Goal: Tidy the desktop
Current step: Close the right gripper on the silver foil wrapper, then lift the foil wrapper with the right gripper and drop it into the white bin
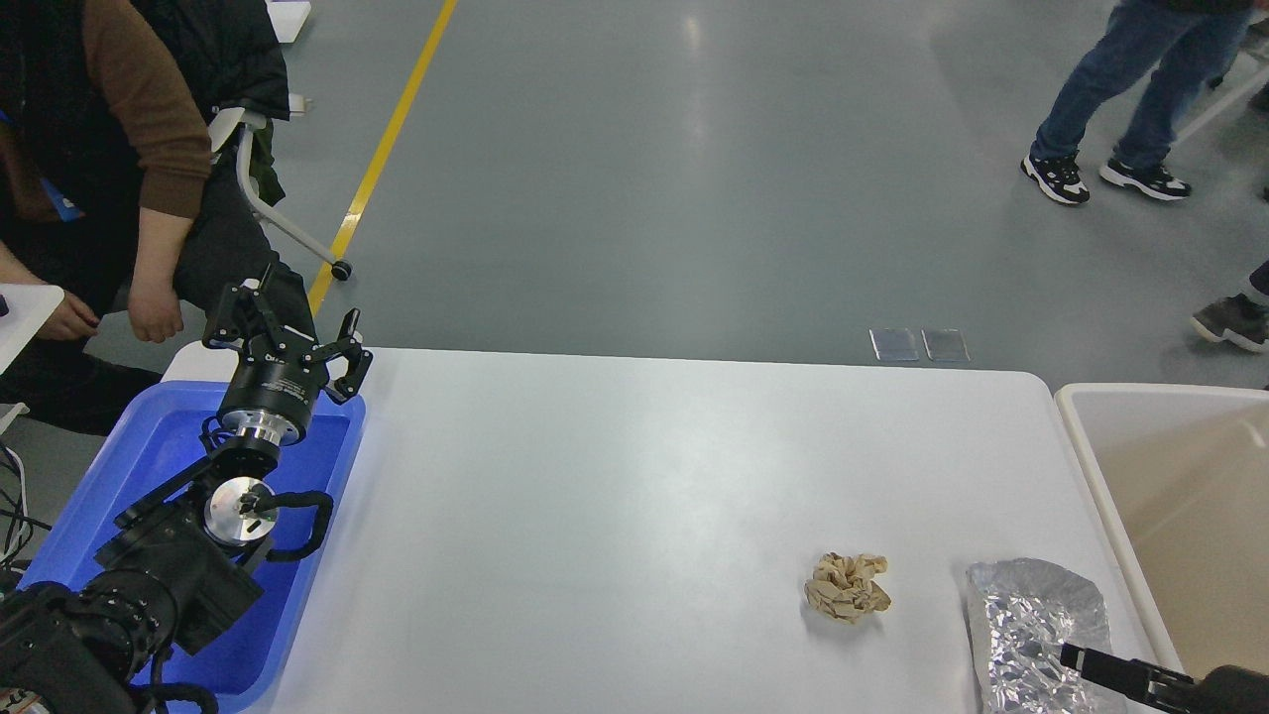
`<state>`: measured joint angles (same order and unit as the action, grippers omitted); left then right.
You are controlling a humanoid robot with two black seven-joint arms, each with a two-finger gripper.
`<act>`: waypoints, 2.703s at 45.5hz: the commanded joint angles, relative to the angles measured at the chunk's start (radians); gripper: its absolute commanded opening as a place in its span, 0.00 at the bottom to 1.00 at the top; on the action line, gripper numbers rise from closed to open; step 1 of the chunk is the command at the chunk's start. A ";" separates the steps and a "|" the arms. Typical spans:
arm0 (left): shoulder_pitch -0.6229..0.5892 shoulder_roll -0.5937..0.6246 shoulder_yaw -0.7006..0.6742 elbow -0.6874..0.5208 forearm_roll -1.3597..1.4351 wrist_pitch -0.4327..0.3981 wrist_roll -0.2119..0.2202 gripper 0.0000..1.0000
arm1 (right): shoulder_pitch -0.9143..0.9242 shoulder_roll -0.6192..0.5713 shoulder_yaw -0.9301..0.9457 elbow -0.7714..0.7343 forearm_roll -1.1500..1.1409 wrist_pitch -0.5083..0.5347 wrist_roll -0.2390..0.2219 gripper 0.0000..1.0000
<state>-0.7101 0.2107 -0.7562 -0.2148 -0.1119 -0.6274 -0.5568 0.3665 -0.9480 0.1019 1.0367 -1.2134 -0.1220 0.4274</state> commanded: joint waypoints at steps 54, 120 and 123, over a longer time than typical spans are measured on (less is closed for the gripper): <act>0.000 -0.001 0.000 0.000 0.000 0.000 0.000 1.00 | -0.018 0.114 -0.018 -0.214 0.001 -0.014 0.188 0.00; 0.000 -0.001 0.000 0.000 0.000 0.000 0.000 1.00 | 0.670 -0.503 0.022 0.028 0.190 0.504 0.321 0.00; 0.000 -0.001 0.000 0.000 0.000 -0.001 0.000 1.00 | 0.678 -0.503 0.019 0.014 0.198 0.504 0.320 0.00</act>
<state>-0.7103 0.2101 -0.7563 -0.2147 -0.1120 -0.6284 -0.5569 0.9490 -1.4039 0.1208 1.0580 -1.0325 0.3115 0.7486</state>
